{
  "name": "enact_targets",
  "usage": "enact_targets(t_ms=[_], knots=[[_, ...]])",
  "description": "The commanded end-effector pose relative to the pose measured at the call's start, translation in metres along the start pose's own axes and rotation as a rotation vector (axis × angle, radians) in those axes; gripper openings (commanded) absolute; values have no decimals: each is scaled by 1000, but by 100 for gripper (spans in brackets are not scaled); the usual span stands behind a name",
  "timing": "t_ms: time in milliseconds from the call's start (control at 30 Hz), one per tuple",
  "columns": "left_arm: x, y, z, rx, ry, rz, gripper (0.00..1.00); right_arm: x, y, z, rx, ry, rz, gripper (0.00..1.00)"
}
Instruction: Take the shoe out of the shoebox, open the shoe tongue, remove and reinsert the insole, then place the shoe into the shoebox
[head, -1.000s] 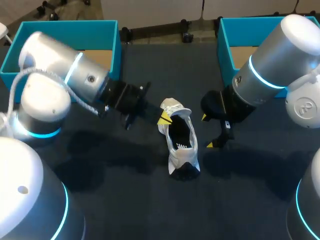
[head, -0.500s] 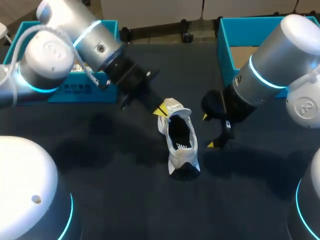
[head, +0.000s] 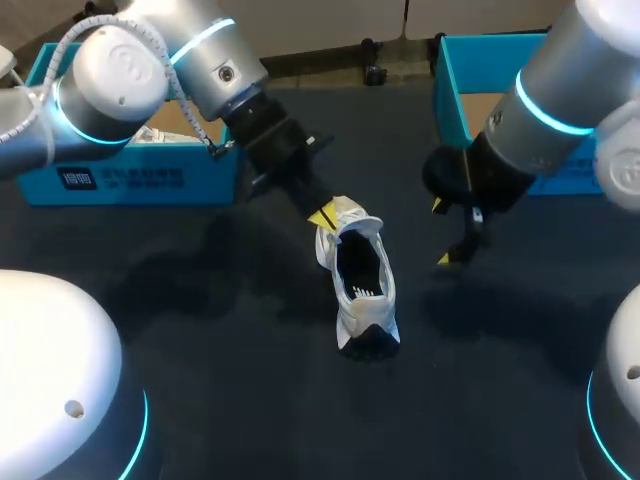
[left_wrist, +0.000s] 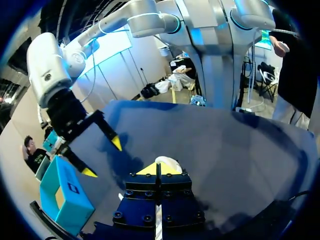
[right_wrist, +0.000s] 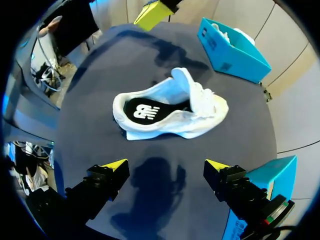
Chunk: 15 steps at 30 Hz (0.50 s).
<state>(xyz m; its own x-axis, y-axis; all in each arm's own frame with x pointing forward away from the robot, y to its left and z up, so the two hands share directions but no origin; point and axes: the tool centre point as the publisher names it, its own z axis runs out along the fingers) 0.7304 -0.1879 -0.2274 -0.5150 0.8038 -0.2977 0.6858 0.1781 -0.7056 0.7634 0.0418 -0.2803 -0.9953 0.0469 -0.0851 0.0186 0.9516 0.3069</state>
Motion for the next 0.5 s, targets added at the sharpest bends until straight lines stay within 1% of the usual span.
enact_targets(t_ms=[33, 67, 133, 233, 267, 300, 333, 367, 467, 500], knots=[[0, 0, 0, -2, 3, 0, 0, -3, -7, -30, 9, 8, 9, 100], [0, 0, 0, -2, 3, 0, 0, -5, -12, -40, 22, 16, 20, 100], [0, 0, 0, -2, 3, 0, 0, -7, -16, -51, 27, 25, 35, 100], [0, 0, 0, -2, 3, 0, 0, -9, -18, -66, 28, 29, 24, 100], [0, 0, 0, -2, 3, 0, 0, -9, -18, -67, 29, 30, 23, 100], [0, 0, 0, -2, 3, 0, 0, -9, -19, -75, 27, 25, 17, 100], [0, 0, 0, -2, 3, 0, 0, -9, -19, -77, 26, 25, 16, 100], [0, 0, 0, -2, 3, 0, 0, -10, -19, -83, 37, 35, 11, 100], [0, 0, 0, -2, 3, 0, 0, -10, -19, -90, 25, 42, -9, 100], [0, 0, 0, -4, 31, 7, 0, -10, -19, -91, 31, 43, -10, 100]])
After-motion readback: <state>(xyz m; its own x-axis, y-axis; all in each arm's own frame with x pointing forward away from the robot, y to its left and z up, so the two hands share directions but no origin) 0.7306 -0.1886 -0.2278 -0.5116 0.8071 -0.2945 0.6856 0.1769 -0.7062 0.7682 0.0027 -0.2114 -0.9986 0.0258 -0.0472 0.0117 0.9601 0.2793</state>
